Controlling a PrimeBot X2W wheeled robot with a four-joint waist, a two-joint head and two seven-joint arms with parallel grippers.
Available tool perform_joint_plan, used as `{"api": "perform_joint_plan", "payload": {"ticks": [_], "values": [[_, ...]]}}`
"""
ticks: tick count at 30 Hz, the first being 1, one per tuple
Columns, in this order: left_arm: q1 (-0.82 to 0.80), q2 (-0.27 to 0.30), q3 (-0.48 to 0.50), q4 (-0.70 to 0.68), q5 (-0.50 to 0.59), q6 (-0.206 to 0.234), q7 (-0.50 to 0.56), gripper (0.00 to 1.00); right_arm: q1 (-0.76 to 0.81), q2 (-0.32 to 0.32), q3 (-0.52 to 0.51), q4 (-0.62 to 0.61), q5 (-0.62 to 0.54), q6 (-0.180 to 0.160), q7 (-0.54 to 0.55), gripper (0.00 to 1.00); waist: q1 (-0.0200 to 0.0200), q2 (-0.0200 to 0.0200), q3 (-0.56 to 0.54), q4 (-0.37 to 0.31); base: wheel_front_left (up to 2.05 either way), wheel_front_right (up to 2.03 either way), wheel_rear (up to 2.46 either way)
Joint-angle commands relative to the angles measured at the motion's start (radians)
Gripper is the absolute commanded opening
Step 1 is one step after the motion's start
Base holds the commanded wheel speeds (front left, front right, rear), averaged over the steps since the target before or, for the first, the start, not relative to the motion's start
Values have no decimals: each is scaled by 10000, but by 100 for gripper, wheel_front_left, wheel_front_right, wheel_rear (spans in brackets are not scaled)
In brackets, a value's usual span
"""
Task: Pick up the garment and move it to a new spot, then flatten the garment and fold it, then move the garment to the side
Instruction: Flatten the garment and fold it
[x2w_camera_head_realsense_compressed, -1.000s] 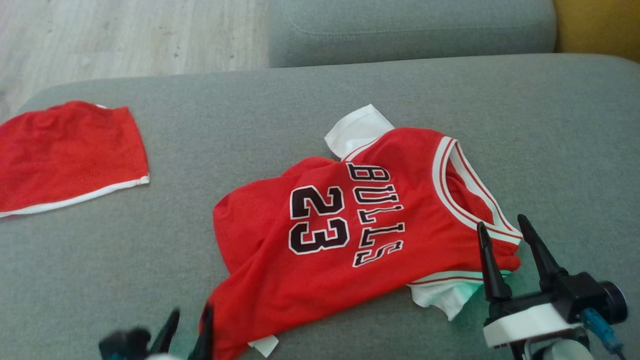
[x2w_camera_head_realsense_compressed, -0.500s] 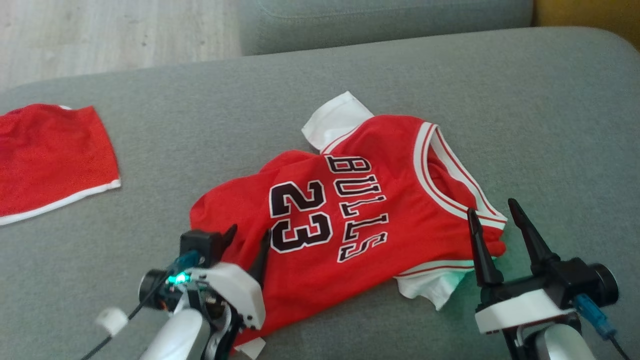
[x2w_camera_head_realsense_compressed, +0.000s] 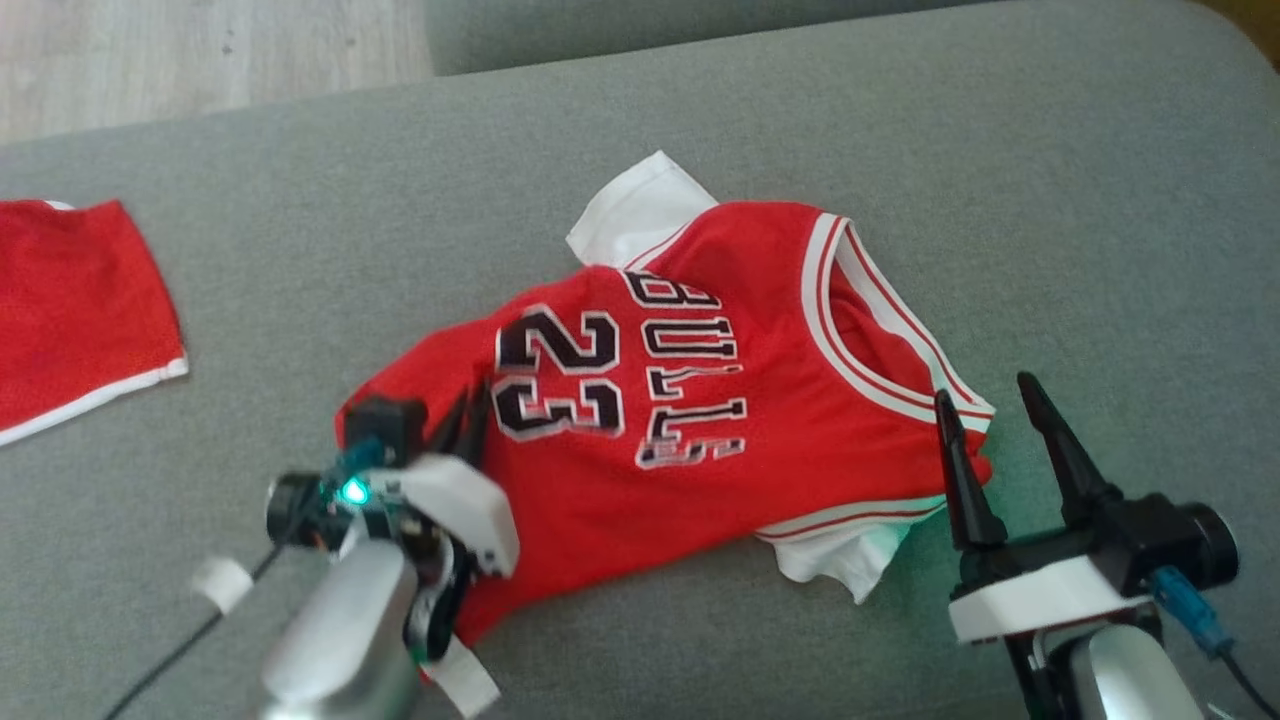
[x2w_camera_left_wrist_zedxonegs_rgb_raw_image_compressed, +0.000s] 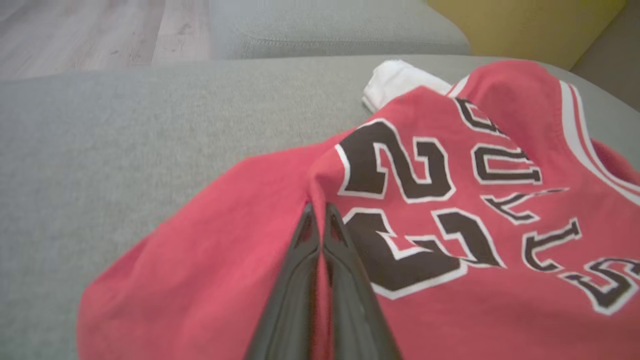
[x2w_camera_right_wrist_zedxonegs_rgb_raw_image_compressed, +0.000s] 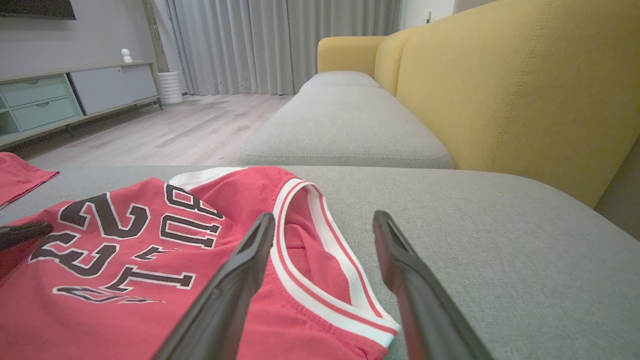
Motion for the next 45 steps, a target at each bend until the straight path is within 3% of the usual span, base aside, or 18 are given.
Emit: {"api": "perform_joint_plan", "payload": {"ticks": [1, 13, 15, 16, 17, 25, 32, 38, 42, 45], "values": [[-661, 101, 440, -193, 5, 66, -121, 0, -353, -81, 205, -303, 44, -7, -109, 100, -1, 0, 87, -33, 0, 0, 0], [-2788, 206, 563, 2378, 273, 93, -746, 0, -786, -90, 474, -216, 51, -7, -109, 100, -1, 0, 559, -347, 0, 0, 0], [-2875, 178, 556, 3020, 254, 14, -1122, 47, -784, -86, 473, -162, 43, -7, -109, 100, -1, 0, 480, -381, 0, 0, 0], [-2868, 150, 585, 3195, 217, 4, -1297, 90, -767, -84, 457, -146, 42, -7, -109, 100, -1, 0, 431, -373, 0, 0, 0], [-2843, 118, 603, 3336, 182, -24, -1479, 100, -749, -81, 428, -139, 40, -7, -109, 100, -1, 0, 373, -361, 0, 0, 0], [-1894, -46, 868, 2899, -73, -161, -2963, 100, -485, -131, -108, -358, -15, -7, -109, 100, -1, 0, -325, -54, 0, 0, 0], [-1, 39, 1276, 767, 62, 152, -3091, 100, -139, -204, -533, -511, -44, -7, -109, 100, -1, 0, -814, 307, 0, 0, 0], [2320, 45, 2099, -1866, 379, 597, -3095, 100, 274, -157, -1020, -552, -69, -7, -109, 100, -1, 0, -1107, 695, 0, 0, 0], [3619, -43, 2652, -2900, 727, 645, -3096, 100, 641, -54, -1286, -405, -103, -7, -109, 100, -1, 0, -1307, 933, 0, 0, 0], [4354, -202, 3036, -3263, 927, 443, -3097, 100, 909, 11, -1413, -325, -101, -7, -109, 100, -1, 0, -1428, 1090, 0, 0, 0]]}}
